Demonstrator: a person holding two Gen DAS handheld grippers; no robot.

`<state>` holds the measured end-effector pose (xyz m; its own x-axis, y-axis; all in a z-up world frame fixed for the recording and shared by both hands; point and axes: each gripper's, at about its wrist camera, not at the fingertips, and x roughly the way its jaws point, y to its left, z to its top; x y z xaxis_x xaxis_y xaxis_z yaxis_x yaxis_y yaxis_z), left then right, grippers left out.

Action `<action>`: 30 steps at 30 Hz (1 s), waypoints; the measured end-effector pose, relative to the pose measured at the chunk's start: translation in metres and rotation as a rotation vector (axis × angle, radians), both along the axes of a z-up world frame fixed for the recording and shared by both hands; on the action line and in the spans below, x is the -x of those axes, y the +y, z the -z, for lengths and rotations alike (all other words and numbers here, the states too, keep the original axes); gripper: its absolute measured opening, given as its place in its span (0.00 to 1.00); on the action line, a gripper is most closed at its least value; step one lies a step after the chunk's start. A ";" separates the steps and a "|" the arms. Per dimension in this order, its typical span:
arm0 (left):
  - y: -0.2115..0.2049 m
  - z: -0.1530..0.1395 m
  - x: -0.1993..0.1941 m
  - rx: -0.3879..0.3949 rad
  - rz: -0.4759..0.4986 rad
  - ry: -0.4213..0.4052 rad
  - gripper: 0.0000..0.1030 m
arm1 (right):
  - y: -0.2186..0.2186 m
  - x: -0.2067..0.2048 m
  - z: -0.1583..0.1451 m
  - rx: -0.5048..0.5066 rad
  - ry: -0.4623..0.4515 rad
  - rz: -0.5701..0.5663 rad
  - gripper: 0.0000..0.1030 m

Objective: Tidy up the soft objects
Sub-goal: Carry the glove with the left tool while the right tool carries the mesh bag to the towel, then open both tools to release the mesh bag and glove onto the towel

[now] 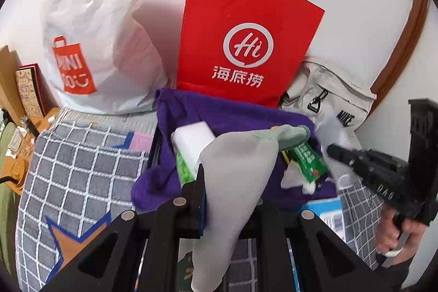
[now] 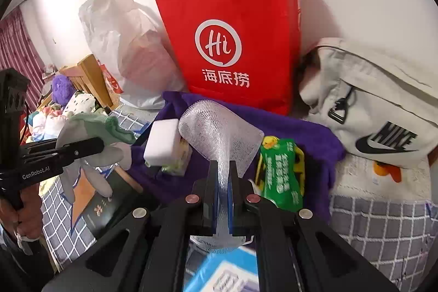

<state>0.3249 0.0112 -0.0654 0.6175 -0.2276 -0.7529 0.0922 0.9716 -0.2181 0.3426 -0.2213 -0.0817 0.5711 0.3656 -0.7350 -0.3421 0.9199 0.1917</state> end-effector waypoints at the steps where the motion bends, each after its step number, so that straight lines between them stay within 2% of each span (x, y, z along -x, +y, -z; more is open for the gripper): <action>1: -0.002 0.000 -0.007 0.002 -0.001 0.003 0.13 | 0.002 -0.004 0.002 0.006 0.004 -0.002 0.06; 6: -0.008 0.005 -0.034 0.031 0.007 0.026 0.13 | 0.002 -0.017 0.012 -0.016 0.013 0.019 0.06; 11: -0.016 0.017 -0.057 0.064 0.022 0.058 0.13 | -0.003 -0.030 0.033 0.023 0.061 0.033 0.06; 20: -0.041 0.041 -0.095 0.068 0.061 0.127 0.13 | -0.007 -0.047 0.057 0.069 0.114 0.036 0.06; 30: -0.046 0.066 -0.116 0.117 0.068 0.182 0.16 | -0.007 -0.061 0.079 0.030 0.184 0.036 0.07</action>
